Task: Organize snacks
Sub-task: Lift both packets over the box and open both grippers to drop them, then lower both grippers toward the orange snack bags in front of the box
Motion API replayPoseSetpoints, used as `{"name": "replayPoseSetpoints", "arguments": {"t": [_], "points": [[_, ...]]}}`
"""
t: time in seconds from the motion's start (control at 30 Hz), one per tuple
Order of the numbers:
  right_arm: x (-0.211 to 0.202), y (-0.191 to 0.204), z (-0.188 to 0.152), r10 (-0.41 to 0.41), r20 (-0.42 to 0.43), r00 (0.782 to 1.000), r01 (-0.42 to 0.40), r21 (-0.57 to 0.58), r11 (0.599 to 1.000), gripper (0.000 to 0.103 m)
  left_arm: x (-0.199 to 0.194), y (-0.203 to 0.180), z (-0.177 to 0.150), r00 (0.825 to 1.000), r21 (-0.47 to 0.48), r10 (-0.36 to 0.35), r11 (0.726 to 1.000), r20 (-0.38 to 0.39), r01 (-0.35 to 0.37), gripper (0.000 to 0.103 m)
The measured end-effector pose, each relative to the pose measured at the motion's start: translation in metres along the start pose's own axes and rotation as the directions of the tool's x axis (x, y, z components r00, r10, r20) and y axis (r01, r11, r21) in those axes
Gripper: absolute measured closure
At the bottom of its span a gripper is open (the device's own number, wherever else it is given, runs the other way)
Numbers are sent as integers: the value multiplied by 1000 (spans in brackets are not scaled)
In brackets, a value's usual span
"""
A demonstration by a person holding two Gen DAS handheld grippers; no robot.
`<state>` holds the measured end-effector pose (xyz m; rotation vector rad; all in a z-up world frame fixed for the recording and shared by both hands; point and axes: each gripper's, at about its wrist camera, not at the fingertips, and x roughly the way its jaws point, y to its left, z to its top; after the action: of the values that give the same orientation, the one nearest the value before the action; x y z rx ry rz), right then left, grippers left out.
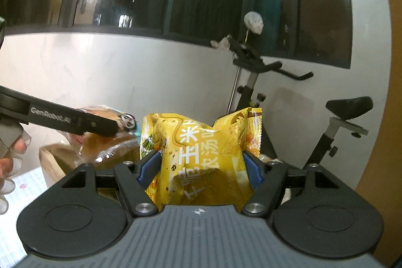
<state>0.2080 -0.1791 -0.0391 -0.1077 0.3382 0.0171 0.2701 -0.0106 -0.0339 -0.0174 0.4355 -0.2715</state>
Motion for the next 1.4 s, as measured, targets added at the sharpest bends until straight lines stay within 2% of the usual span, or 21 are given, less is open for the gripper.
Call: {"name": "replayPoseSetpoints", "arguments": {"t": [0.07, 0.23, 0.4, 0.5, 0.63, 0.77, 1.0, 1.1, 1.4], "points": [[8, 2, -3, -2, -28, 1000, 2, -12, 1000, 31, 3, 4, -3, 1000, -7, -8, 1000, -20, 7, 26], [15, -4, -13, 28, -85, 996, -25, 37, 999, 28, 0, 17, -6, 999, -54, -25, 998, -27, 23, 15], [19, -4, -19, 15, -142, 990, -8, 48, 999, 25, -6, 21, -5, 999, -58, -13, 998, -33, 11, 14], [17, -6, -19, 14, -161, 987, -2, 73, 997, 17, -14, 23, -6, 999, -43, -11, 999, -34, 10, 14], [3, -8, -19, 30, -154, 988, -13, 116, 993, 17, -32, 25, -6, 1000, -23, -11, 1000, -25, 10, 14], [-24, -8, -24, 63, -128, 990, -42, 165, 985, 17, -56, 34, -10, 999, -14, -29, 999, -20, 29, 14], [-73, -10, -39, 70, -76, 995, -50, 231, 972, 17, -90, 48, -25, 998, 2, -56, 998, -25, 56, 14], [-87, -12, -44, 61, -47, 997, -48, 238, 970, 17, -99, 54, -32, 998, -2, -47, 999, -31, 47, 14], [-105, -4, -67, 51, -72, 996, -32, 251, 967, 17, -102, 47, -72, 993, -30, -77, 997, -87, 74, 14]]}}
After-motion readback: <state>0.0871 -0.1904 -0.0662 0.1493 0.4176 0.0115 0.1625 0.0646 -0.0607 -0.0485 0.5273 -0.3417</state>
